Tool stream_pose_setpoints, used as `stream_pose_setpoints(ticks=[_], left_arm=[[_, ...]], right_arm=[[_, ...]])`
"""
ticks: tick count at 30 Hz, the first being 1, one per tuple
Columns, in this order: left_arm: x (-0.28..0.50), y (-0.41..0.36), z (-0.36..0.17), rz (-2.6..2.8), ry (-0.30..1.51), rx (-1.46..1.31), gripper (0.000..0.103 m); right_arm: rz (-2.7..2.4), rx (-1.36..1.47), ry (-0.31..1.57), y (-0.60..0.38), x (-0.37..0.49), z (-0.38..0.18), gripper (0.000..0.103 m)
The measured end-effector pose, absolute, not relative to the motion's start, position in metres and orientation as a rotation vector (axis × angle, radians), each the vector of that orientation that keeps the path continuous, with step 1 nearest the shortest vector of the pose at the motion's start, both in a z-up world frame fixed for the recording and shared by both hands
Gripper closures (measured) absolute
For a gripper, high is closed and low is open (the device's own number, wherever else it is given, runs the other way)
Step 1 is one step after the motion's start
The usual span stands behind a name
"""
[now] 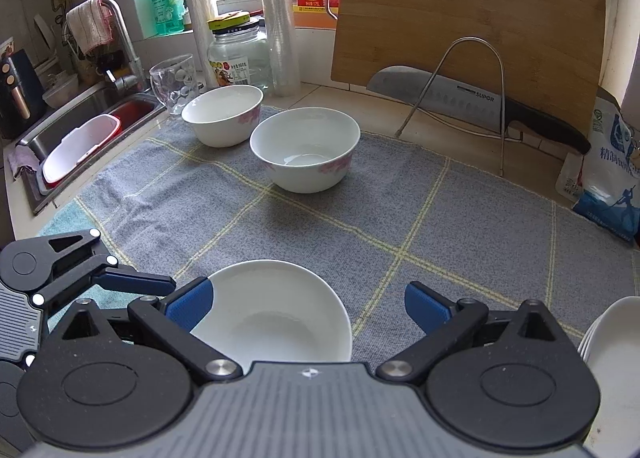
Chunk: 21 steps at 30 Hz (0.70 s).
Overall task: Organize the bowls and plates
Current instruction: 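Lift the bowl with the right tool and carry it toward another white bowl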
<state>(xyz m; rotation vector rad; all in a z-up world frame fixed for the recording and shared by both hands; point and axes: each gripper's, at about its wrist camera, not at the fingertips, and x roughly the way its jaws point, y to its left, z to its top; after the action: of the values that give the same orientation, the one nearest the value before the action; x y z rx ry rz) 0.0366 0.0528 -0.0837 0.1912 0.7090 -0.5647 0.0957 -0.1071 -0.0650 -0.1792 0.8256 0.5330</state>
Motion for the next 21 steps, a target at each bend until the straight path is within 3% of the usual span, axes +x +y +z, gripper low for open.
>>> stream_pose_setpoints(ticks=[13, 21], left_arm=[[0.040, 0.079, -0.069, -0.500, 0.666, 0.233, 0.003], [0.079, 0.107, -0.072, -0.354, 0.627, 0.197, 0.003]], right_arm=[[0.552, -0.370, 0.753, -0.086, 0.101, -0.044, 0.000], [0.591, -0.330, 0.739, -0.076, 0.127, -0.035, 0.000]])
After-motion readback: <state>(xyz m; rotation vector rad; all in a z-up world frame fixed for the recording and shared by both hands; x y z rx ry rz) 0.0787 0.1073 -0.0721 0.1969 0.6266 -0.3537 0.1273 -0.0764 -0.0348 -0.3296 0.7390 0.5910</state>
